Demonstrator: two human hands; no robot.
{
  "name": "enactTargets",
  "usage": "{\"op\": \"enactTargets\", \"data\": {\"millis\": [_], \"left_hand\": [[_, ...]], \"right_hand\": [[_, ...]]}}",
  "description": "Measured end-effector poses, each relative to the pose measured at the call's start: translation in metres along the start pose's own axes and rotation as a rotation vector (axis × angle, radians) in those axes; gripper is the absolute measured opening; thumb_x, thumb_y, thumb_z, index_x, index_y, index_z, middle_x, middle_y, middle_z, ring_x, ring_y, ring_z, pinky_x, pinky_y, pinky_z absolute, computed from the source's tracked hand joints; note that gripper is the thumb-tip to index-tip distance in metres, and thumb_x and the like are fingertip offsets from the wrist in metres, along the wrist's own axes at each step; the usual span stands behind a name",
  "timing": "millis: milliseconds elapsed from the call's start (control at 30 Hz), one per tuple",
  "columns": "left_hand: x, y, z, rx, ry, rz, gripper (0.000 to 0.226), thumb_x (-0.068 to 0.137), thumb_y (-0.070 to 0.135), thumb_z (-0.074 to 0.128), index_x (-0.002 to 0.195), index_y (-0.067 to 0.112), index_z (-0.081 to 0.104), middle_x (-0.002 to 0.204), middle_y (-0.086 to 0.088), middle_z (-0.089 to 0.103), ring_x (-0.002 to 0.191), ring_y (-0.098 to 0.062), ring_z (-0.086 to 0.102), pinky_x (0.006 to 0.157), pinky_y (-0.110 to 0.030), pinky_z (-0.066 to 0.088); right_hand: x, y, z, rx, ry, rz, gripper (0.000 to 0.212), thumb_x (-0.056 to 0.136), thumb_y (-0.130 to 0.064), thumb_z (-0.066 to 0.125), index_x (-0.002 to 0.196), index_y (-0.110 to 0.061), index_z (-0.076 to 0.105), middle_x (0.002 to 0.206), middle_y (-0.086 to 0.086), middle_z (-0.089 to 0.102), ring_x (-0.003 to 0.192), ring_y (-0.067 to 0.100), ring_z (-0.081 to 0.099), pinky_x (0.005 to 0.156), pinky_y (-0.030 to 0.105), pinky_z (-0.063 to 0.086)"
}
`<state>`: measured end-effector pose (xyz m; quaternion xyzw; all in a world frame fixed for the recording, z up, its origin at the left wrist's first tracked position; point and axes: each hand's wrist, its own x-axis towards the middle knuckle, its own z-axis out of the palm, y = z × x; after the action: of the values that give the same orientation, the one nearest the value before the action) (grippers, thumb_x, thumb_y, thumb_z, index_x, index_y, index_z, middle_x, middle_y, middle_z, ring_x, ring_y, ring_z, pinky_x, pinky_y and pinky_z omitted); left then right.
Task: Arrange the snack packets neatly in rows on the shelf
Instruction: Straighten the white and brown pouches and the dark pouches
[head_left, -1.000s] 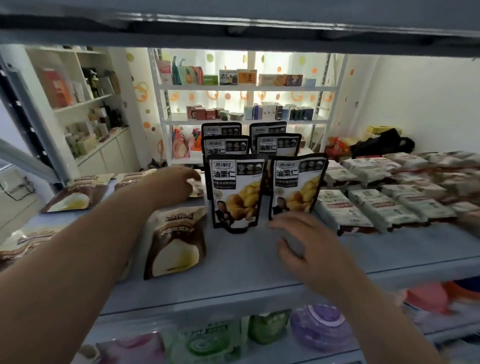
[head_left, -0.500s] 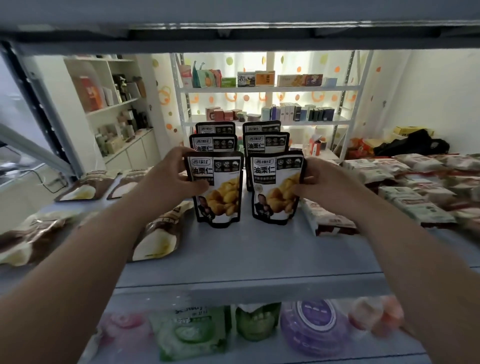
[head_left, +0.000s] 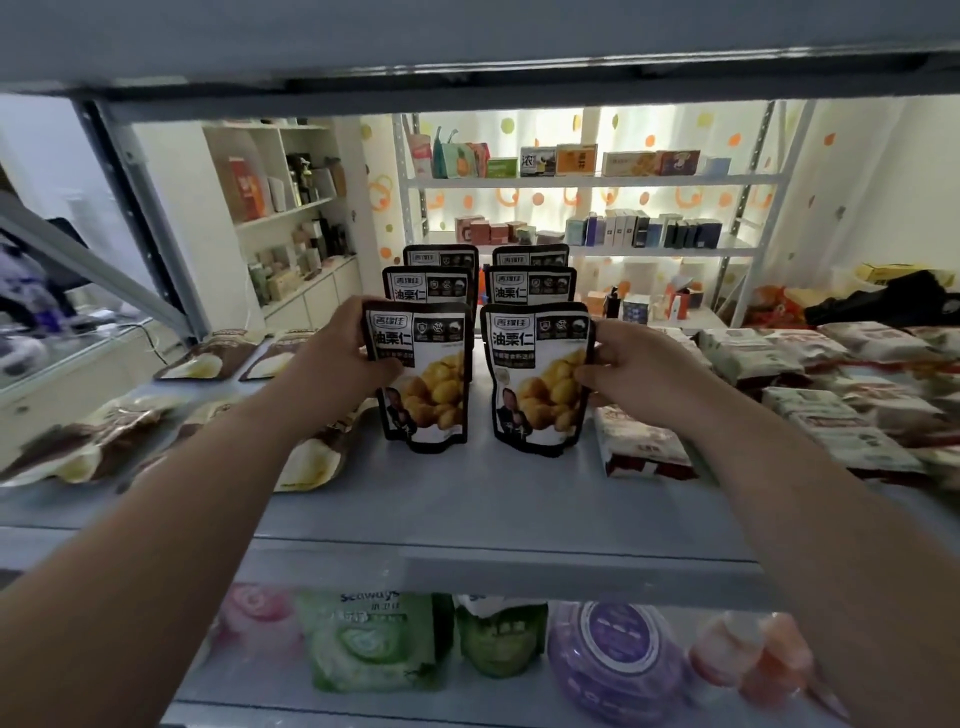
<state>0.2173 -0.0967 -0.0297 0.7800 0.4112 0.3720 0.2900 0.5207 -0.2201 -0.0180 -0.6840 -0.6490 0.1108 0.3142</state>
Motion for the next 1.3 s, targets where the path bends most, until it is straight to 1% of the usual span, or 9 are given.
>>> {"op": "enactTargets", "data": {"millis": [300,400,533,733,867,933,1033,1200,1300], "left_hand": [[-0.010,0.008,0.005,-0.026,0.063,-0.021,0.073,0.063,0.043,0.075,0.119,0.065,0.034,0.102,0.038,0.061,0.089,0.007,0.066,0.068,-0.025,0.053],[-0.011,0.010,0.007,0.016,0.069,-0.006,0.068,0.069,0.036,0.073,0.118,0.064,0.035,0.101,0.039,0.060,0.089,0.010,0.064,0.070,-0.025,0.052],[-0.015,0.017,0.008,0.015,0.094,-0.014,0.069,0.078,0.025,0.074,0.130,0.050,0.036,0.112,0.026,0.060,0.095,0.003,0.064,0.078,-0.030,0.053],[-0.051,0.061,0.024,0.224,0.459,0.228,0.059,0.085,0.031,0.059,0.138,0.035,0.034,0.131,0.004,0.043,0.119,-0.015,0.047,0.093,-0.042,0.048],[-0.090,0.095,0.079,0.418,0.290,0.460,0.050,0.087,0.034,0.049,0.135,0.026,0.040,0.128,-0.001,0.046,0.120,-0.017,0.044,0.097,-0.035,0.041],[-0.106,0.104,0.116,0.468,0.162,0.520,0.049,0.087,0.034,0.049,0.134,0.024,0.041,0.127,0.003,0.045,0.119,-0.015,0.043,0.098,-0.031,0.040],[-0.116,0.113,0.168,0.526,-0.014,0.583,0.054,0.087,0.038,0.052,0.138,0.024,0.041,0.132,0.003,0.044,0.123,-0.015,0.040,0.101,-0.030,0.041],[-0.099,0.126,0.216,0.686,-0.138,0.526,0.064,0.088,0.045,0.048,0.148,0.027,0.031,0.147,-0.003,0.038,0.133,-0.025,0.032,0.107,-0.043,0.037],[-0.095,0.126,0.226,0.741,-0.152,0.504,0.058,0.089,0.045,0.045,0.143,0.026,0.041,0.145,-0.003,0.042,0.128,-0.027,0.035,0.102,-0.042,0.039]], "right_hand": [[-0.009,-0.002,0.006,0.038,0.042,-0.027,0.024,0.088,-0.021,0.058,0.109,-0.034,0.060,0.105,-0.014,0.066,0.097,0.010,0.060,0.068,0.019,0.039],[-0.012,-0.001,0.006,0.039,0.063,-0.043,0.021,0.089,-0.020,0.056,0.105,-0.033,0.059,0.100,-0.014,0.064,0.094,0.011,0.058,0.066,0.017,0.036],[-0.017,-0.004,0.007,0.035,0.044,-0.050,0.020,0.090,-0.018,0.053,0.103,-0.033,0.056,0.095,-0.018,0.059,0.093,0.011,0.058,0.065,0.019,0.037],[-0.045,0.014,-0.006,-0.012,0.073,-0.076,0.042,0.094,-0.024,0.055,0.133,-0.037,0.051,0.124,-0.015,0.060,0.110,0.004,0.056,0.082,0.020,0.041],[-0.077,0.050,-0.021,-0.195,0.202,-0.138,0.043,0.094,-0.031,0.056,0.136,-0.034,0.050,0.128,-0.008,0.058,0.109,0.012,0.054,0.083,0.031,0.044],[-0.094,0.070,-0.026,-0.288,0.276,-0.136,0.043,0.092,-0.031,0.059,0.135,-0.027,0.055,0.136,-0.004,0.057,0.126,0.021,0.051,0.100,0.038,0.045],[-0.117,0.098,-0.029,-0.428,0.304,-0.023,0.049,0.091,-0.042,0.053,0.138,-0.029,0.053,0.148,0.001,0.047,0.143,0.028,0.031,0.116,0.044,0.024],[-0.130,0.111,-0.029,-0.452,0.181,0.035,0.059,0.089,-0.060,0.033,0.140,-0.036,0.051,0.152,0.001,0.043,0.146,0.028,0.026,0.118,0.047,0.020],[-0.131,0.109,-0.028,-0.512,0.168,0.013,0.061,0.087,-0.062,0.028,0.138,-0.039,0.052,0.148,-0.001,0.049,0.141,0.028,0.035,0.117,0.050,0.020]]}}
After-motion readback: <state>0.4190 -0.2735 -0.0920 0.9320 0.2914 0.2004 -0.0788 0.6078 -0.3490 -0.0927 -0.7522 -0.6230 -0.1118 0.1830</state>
